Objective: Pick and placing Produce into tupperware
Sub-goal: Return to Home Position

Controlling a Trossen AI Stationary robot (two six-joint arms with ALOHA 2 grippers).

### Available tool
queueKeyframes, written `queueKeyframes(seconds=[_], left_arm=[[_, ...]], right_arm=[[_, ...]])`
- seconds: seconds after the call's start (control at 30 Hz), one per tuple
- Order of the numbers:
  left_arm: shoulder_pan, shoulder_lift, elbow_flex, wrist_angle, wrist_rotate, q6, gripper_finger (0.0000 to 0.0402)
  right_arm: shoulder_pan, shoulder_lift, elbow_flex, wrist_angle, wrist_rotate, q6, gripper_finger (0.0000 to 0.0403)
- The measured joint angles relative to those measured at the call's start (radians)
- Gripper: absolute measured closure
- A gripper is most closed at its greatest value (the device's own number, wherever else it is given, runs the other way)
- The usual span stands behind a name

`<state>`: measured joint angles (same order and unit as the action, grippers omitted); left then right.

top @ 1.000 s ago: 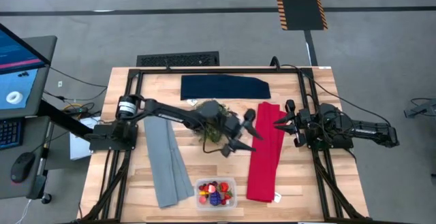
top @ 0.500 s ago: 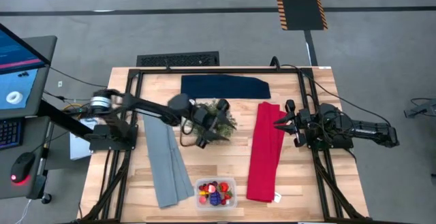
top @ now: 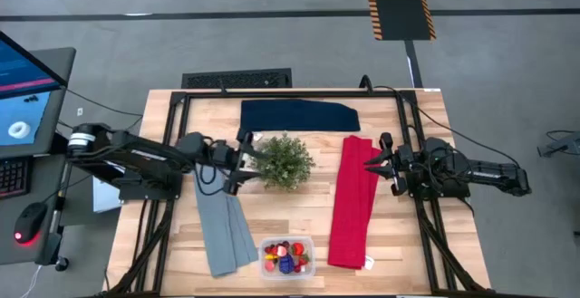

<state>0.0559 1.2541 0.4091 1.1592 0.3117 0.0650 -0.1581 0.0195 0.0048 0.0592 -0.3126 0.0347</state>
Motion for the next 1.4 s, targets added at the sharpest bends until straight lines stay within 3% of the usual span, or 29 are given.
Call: queueKeyframes(seconds=[0.13, 0.5, 0.77, 0.9, 1.07, 1.3, 1.4], left_arm=[[-0.002, -0.064, -0.109, -0.051, -0.063, -0.007, 0.0205], [-0.002, -0.178, -0.394, 0.100, -0.176, -0.061, 0.0205], [-0.002, -0.179, -0.400, -0.008, -0.221, -0.050, 0.0205], [-0.002, -0.179, -0.401, -0.077, -0.299, -0.062, 0.0205], [-0.002, -0.192, -0.402, -0.063, -0.347, -0.036, 0.0205], [-0.002, -0.349, -0.402, -0.086, -0.362, 0.020, 0.0205], [-0.002, -0.464, -0.402, -0.220, -0.366, 0.022, 0.0205]], right_arm=[[0.000, 0.000, 0.000, 0.000, 0.000, 0.000, 0.0310], [0.000, 0.000, 0.000, 0.000, 0.000, 0.000, 0.0310], [0.000, 0.000, 0.000, 0.000, 0.000, 0.000, 0.0310], [0.000, 0.000, 0.000, 0.000, 0.000, 0.000, 0.0310], [0.000, 0.000, 0.000, 0.000, 0.000, 0.000, 0.0310], [0.000, 0.000, 0.000, 0.000, 0.000, 0.000, 0.0310], [0.000, 0.000, 0.000, 0.000, 0.000, 0.000, 0.0310]])
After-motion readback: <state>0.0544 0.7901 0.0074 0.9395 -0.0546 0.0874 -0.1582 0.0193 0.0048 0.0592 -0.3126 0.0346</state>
